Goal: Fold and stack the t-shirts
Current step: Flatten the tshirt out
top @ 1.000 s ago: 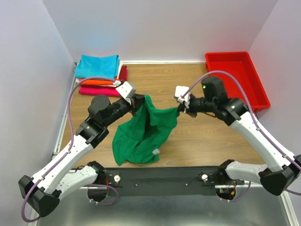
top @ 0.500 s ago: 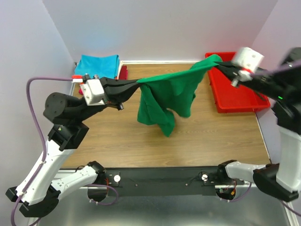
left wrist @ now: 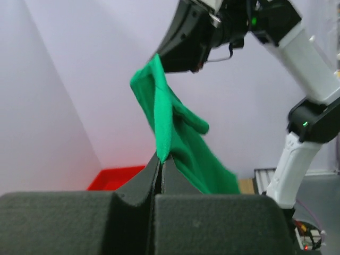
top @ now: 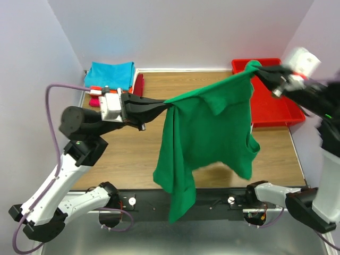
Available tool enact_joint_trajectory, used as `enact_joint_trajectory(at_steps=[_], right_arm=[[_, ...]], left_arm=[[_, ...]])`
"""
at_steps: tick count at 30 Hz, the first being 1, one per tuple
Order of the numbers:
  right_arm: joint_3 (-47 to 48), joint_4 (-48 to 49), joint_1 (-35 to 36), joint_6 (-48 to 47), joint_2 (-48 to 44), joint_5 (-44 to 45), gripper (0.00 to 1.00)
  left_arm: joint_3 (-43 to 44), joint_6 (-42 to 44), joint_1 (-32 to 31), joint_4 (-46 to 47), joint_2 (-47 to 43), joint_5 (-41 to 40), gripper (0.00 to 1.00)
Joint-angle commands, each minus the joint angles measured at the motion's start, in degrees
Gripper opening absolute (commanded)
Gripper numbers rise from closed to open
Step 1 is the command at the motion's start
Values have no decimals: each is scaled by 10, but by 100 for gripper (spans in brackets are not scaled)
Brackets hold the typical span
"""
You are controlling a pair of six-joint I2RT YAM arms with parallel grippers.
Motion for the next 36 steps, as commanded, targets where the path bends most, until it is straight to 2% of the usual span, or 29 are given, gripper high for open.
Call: enact_joint_trajectory(at_steps=[1,4,6,7,8,9,10,11,12,13,14,16,18,19,22,24,26,29,33,36], right_arm=[[-184,150,-8,57,44,151,0],[-308,252,-8,71,61,184,0],[-378,315,-11,81,115,204,1],[-392,343,-12,87,170,215,4],[-407,357,-14,98,198,219,12],[-408,369,-15,120,233,227,45],[-401,377,-16,135,263,240,55],[-382,386,-16,164,319,284,75],[-373,386,-16,180,339,285,87],[-366,386,-17,191,351,311,96],[-362,387,-17,196,359,315,100],[-382,389,-19,193,336,301,100],[-425,386,-23,168,290,263,100],[-442,364,-23,152,274,207,100],[-516,292,-25,101,206,122,100],[-552,259,-24,89,175,107,99],[-604,215,-24,59,130,109,98],[-639,143,-24,1,89,145,98],[-673,22,-25,-111,70,182,97],[-702,-19,-25,-132,71,220,94]], left_arm=[[-120,12,17,48,8,-106,0],[-180,-16,66,82,37,-149,0],[-233,-59,110,96,87,-209,0],[-257,-85,164,99,139,-256,7],[-263,-100,190,103,172,-268,25],[-258,-114,210,99,207,-278,41],[-243,-105,232,85,282,-300,60],[-160,-73,236,28,345,-355,74],[-159,-60,236,28,346,-355,74],[-128,-51,236,7,388,-372,75],[-67,-37,235,-31,403,-386,77],[-20,0,230,-59,401,-416,77],[-12,22,229,-72,377,-413,77],[-20,43,229,-78,347,-400,77],[-74,56,229,-112,277,-340,77],[-118,61,228,-145,242,-275,77],[-183,58,227,-173,196,-239,77],[-250,60,226,-192,141,-230,75],[-292,46,224,-212,93,-223,75],[-291,6,206,-229,97,-257,75]])
